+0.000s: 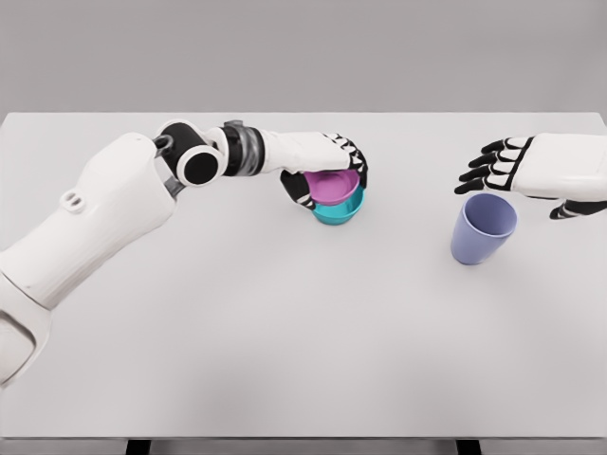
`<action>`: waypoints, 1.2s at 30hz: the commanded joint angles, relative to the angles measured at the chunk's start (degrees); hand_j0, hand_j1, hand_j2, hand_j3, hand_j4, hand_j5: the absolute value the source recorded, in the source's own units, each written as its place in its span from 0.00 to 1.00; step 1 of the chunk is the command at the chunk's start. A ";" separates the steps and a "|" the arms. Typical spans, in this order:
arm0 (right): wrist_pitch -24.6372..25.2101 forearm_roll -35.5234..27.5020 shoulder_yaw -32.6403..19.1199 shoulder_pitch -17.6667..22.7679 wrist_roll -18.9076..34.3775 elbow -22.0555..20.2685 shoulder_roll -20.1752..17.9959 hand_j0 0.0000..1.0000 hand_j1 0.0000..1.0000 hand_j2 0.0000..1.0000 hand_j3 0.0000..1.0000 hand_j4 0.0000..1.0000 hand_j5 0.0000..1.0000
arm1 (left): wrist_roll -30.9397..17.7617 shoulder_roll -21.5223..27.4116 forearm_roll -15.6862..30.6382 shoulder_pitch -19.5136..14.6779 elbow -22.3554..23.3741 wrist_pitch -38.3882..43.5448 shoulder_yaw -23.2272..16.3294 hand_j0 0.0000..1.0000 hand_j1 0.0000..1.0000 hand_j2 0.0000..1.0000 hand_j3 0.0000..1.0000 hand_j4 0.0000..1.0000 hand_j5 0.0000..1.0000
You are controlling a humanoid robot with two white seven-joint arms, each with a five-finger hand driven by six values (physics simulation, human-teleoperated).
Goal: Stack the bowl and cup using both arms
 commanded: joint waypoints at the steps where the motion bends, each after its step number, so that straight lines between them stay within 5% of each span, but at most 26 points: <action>1: 0.15 -0.27 0.02 0.00 -0.02 0.00 0.01 1.00 1.00 1.00 1.00 1.00 1.00 | 0.01 -0.17 0.27 0.00 0.15 0.14 0.00 0.64 0.64 0.64 0.64 0.64 0.64; 19: 0.15 0.17 3.10 -0.09 -0.02 2.29 2.21 1.00 1.00 1.00 1.00 1.00 1.00 | 0.01 -1.31 -0.26 0.18 1.39 -0.21 -0.35 0.67 0.67 0.67 0.67 0.67 0.67; 22: 0.15 0.26 3.19 -0.09 -0.02 3.60 2.30 1.00 1.00 1.00 1.00 1.00 1.00 | 0.01 -1.31 -0.26 0.18 1.39 -0.39 -0.35 0.73 0.73 0.73 0.73 0.73 0.73; 28: 0.15 1.14 3.27 -0.09 -0.02 4.31 3.00 1.00 1.00 1.00 1.00 1.00 1.00 | 0.01 -1.31 -0.26 0.18 1.47 -0.48 -0.35 0.99 0.99 0.99 0.99 0.99 0.99; 36: 0.15 1.58 4.15 -0.09 -0.02 7.38 4.58 1.00 1.00 1.00 1.00 1.00 1.00 | 0.01 -1.14 -0.17 0.09 1.39 -2.06 -0.26 1.00 1.00 1.00 1.00 1.00 1.00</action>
